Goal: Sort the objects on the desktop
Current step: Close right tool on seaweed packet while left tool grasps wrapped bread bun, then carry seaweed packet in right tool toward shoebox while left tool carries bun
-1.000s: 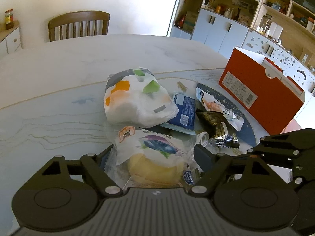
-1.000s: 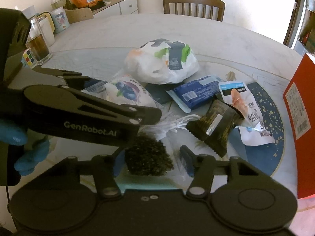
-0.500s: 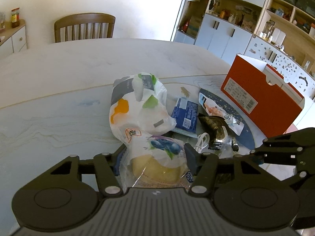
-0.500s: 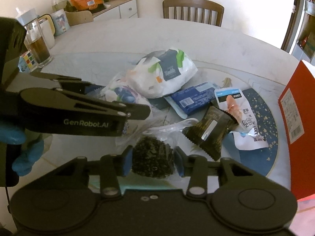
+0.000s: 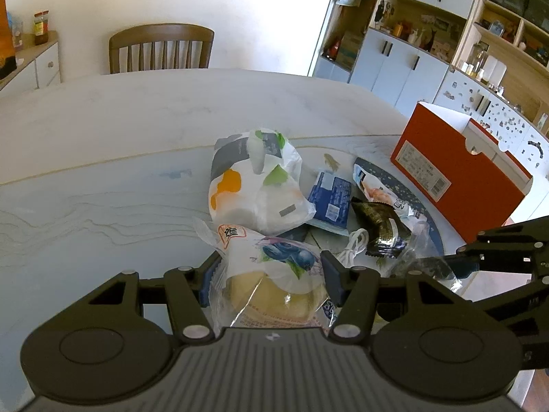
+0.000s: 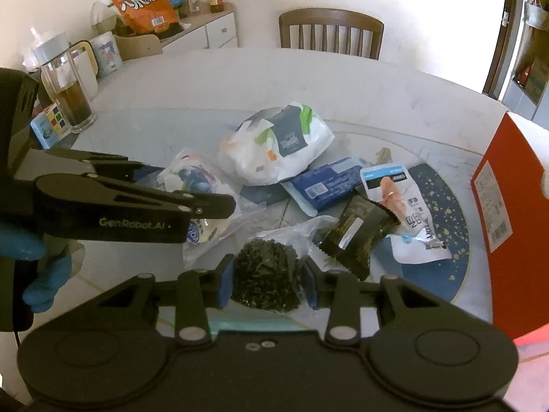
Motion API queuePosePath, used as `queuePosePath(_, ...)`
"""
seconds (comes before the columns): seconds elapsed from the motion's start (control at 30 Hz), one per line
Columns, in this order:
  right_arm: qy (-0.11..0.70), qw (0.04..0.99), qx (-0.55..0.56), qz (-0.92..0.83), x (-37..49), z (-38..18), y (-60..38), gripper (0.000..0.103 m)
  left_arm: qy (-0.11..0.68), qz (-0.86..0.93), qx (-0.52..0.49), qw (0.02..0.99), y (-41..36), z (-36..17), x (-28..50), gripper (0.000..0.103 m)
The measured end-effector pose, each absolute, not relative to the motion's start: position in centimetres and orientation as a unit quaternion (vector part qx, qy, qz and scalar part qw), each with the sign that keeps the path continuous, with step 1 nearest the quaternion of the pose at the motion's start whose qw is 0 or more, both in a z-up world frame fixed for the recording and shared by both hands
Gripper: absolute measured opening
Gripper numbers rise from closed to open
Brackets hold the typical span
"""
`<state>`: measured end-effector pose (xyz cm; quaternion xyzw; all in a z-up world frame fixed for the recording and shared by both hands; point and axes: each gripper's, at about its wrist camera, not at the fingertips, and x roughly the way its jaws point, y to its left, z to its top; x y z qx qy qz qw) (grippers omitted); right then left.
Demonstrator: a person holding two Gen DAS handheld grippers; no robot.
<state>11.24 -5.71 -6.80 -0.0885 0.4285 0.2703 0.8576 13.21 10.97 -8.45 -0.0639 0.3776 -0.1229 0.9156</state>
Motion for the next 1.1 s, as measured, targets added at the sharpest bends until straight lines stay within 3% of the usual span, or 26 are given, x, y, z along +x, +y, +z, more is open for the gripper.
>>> queuePosePath(1.1, 0.381, 0.889, -0.051, 0.248, 10.9, 0.8, -15.7, 0.039, 0.328, -0.163, -0.058, 0.929, 1.7, 0.5, 10.6, 0.059)
